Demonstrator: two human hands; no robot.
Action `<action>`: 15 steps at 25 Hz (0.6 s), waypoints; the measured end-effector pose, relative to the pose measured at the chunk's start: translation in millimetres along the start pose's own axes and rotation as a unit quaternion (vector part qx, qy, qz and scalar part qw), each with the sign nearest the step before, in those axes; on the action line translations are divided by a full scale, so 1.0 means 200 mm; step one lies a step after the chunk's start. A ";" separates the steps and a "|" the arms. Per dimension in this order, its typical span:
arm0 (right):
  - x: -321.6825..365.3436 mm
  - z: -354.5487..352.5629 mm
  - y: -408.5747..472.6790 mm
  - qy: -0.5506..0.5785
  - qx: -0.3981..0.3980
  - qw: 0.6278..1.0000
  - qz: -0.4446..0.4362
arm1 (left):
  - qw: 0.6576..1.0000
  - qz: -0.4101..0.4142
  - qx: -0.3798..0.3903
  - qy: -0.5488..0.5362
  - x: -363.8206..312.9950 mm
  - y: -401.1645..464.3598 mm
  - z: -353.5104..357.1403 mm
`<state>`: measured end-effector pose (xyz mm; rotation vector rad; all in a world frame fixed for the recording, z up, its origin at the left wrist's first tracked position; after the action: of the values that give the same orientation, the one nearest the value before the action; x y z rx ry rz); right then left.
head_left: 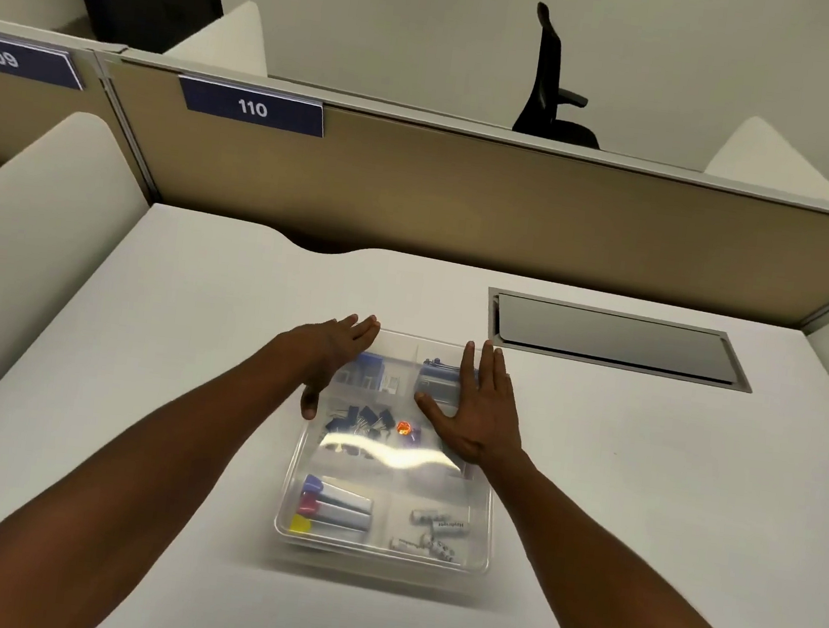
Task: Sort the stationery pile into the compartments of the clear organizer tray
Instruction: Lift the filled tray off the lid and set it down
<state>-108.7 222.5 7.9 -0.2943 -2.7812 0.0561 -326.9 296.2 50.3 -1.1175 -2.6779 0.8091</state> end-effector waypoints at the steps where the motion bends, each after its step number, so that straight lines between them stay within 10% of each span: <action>1: 0.00 0.00 0.01 0.007 0.004 1.000 -0.002 | 1.000 0.006 0.007 -0.024 0.01 0.00 0.00; 15: -0.01 -0.06 0.00 0.029 -0.045 0.999 0.012 | 0.992 0.026 -0.055 -0.111 0.06 -0.13 0.05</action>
<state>-103.4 222.5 17.8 -0.3461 -2.7281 -0.0712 -354.6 284.9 54.5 -1.1910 -2.9179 0.8499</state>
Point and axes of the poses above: each hand's wrist, its own y-axis towards the middle knuckle, its own z-axis out of the palm, x = y × z, the point moved 6 cm from there along y, towards the middle knuckle, and after that the axes turned 10 degrees about z, right-handed, at the moved point
